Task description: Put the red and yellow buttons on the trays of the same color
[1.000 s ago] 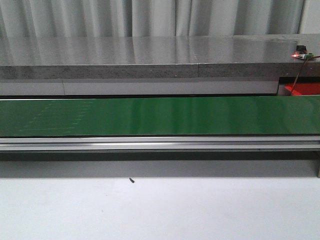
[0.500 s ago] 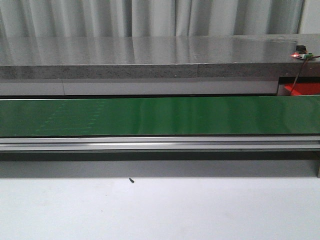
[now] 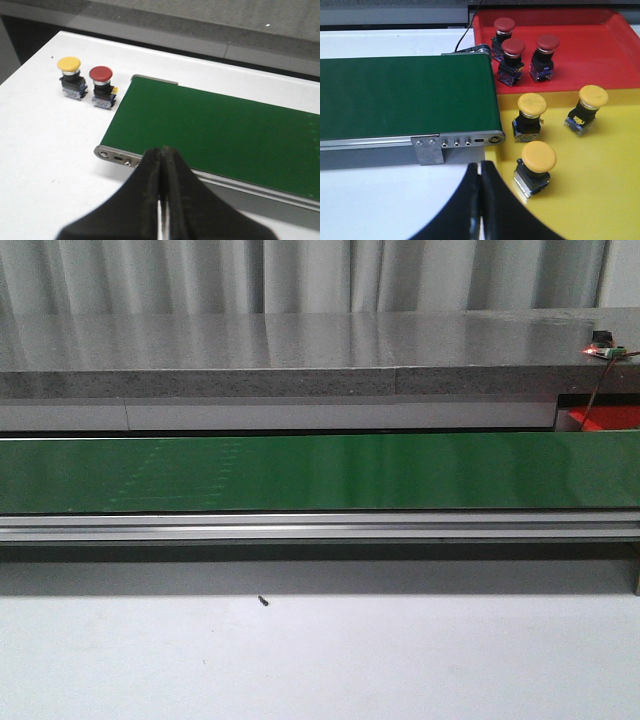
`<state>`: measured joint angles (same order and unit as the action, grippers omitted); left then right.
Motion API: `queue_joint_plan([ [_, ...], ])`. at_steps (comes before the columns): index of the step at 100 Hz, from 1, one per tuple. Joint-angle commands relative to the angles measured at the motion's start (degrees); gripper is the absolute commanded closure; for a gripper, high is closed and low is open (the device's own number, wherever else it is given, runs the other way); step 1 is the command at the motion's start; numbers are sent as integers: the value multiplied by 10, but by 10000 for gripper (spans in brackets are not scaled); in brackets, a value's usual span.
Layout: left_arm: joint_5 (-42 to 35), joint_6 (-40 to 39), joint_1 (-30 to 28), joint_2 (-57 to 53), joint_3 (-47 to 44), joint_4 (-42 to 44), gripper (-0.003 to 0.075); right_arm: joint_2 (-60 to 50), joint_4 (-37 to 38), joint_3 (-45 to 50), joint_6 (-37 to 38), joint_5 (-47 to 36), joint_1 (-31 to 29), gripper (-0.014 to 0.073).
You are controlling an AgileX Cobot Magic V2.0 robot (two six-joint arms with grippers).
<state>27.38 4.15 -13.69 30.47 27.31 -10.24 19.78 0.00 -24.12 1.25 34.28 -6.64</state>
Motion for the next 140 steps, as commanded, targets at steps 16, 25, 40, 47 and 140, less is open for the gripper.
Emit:
queue_joint_plan([
  [16,-75,-7,-24,95,44,-6,740,3,0,-14,-1,-41,0,716],
  [25,-76,-7,-26,144,73,-6,738,3,0,-14,-1,-41,0,716],
  [40,-79,-7,-36,223,129,-6,674,3,0,-14,-1,-41,0,716],
  [47,-79,-7,-44,261,158,-5,570,3,0,-14,-1,-41,0,716],
  [140,140,-33,-178,698,570,-35,185,3,0,-14,-1,-41,0,716],
])
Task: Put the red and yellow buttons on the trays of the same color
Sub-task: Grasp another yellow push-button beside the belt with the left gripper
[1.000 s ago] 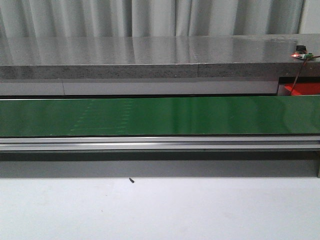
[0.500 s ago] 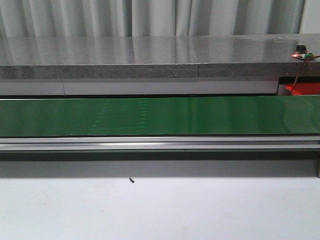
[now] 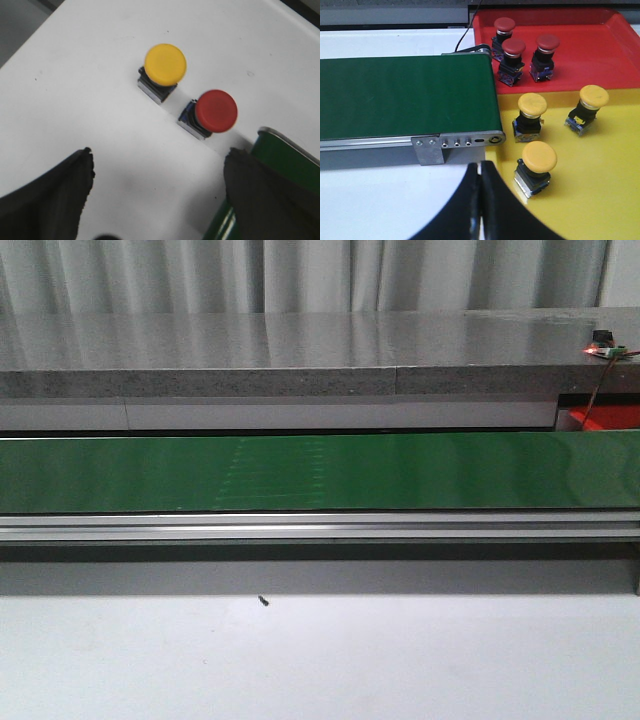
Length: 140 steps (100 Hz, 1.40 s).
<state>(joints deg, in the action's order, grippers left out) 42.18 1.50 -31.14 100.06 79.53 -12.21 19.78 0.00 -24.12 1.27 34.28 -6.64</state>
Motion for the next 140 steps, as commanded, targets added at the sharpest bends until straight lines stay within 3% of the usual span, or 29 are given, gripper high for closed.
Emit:
queue_joint_plan([
  [1,-8,-7,-3,8,54,-15,185,3,0,-14,-1,-41,0,716],
  [46,36,-7,-1,171,223,-56,185,3,0,-14,-1,-41,0,716],
  [89,6,-7,-1,243,265,-67,189,3,0,-14,-1,-41,0,716],
  [99,-1,-7,-1,243,265,-67,250,3,0,-14,-1,-41,0,716],
  [123,-2,-6,-1,243,265,-67,500,3,0,-14,-1,-41,0,716],
  [140,5,-4,-1,237,265,-67,559,3,0,-14,-1,-41,0,716],
])
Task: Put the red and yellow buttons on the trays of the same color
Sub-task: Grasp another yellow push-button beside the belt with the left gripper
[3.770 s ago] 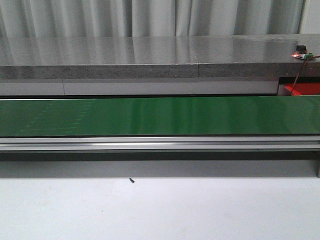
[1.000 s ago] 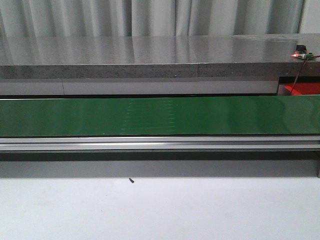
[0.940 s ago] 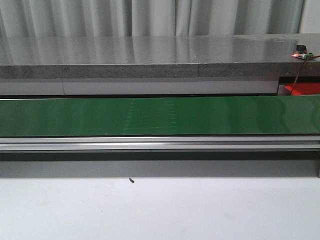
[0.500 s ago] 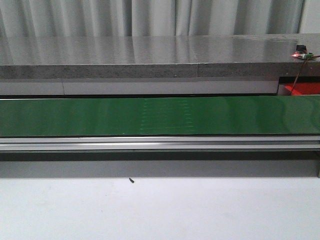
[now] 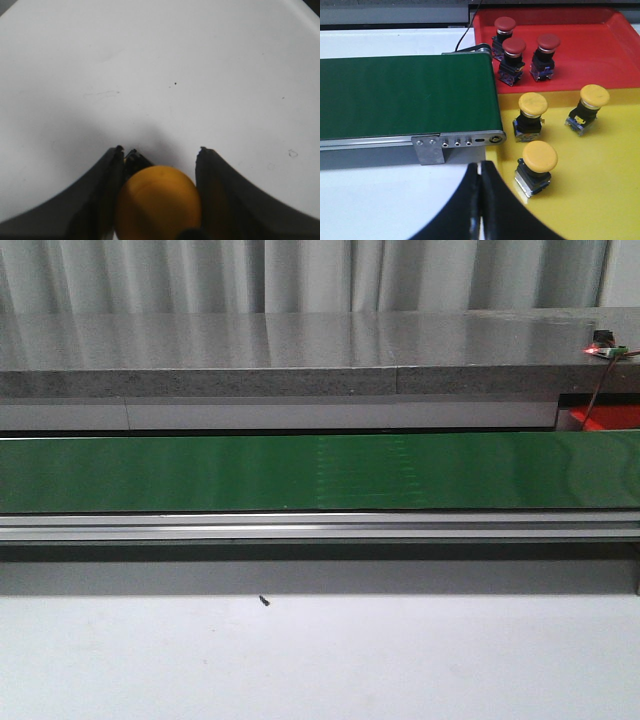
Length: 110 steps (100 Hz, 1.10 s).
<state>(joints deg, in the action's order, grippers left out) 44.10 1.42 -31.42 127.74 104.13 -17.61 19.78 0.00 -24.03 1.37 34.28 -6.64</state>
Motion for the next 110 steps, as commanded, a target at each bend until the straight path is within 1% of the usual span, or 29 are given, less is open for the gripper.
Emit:
queue_joint_plan([
  [1,-13,-3,1,-42,19,-13,559,3,0,-15,-2,-41,0,716],
  [25,34,18,-5,-103,19,-7,561,3,0,-15,-2,-41,0,716],
  [45,47,28,-5,-165,-7,-13,561,3,0,-15,-2,-41,0,716],
  [60,33,56,-5,-233,-72,-21,561,3,0,-15,-2,-41,0,716],
  [81,-10,57,2,-322,-180,-28,561,3,0,-15,-2,-41,0,716],
  [93,-18,57,26,-340,-223,-28,561,3,0,-15,-2,-41,0,716],
  [110,-34,57,78,-343,-265,-28,561,3,0,-15,-2,-41,0,716],
])
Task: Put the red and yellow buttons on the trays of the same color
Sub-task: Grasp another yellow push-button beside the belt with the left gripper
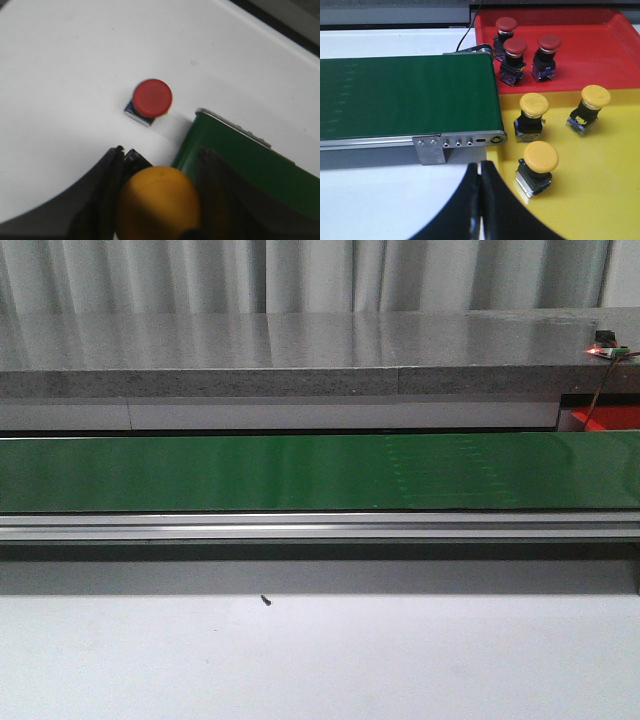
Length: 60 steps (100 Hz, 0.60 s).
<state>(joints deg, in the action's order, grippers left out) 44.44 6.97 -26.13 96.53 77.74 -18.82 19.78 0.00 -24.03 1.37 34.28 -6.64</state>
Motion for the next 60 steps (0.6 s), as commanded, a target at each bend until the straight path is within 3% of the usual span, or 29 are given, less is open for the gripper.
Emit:
queue_joint_plan([
  [1,-37,1,27,-31,-5,-16,561,3,0,-15,-2,-41,0,716],
  [25,-84,1,81,-31,-51,-16,561,3,0,-15,-2,-41,0,716],
  [45,-87,1,86,-31,-62,-16,543,3,0,-15,-2,-41,0,716],
  [52,-83,5,86,-31,-62,-16,458,3,0,-15,-2,-41,0,716],
  [60,-81,13,86,-31,-62,-22,297,3,0,-15,-2,-41,0,716],
])
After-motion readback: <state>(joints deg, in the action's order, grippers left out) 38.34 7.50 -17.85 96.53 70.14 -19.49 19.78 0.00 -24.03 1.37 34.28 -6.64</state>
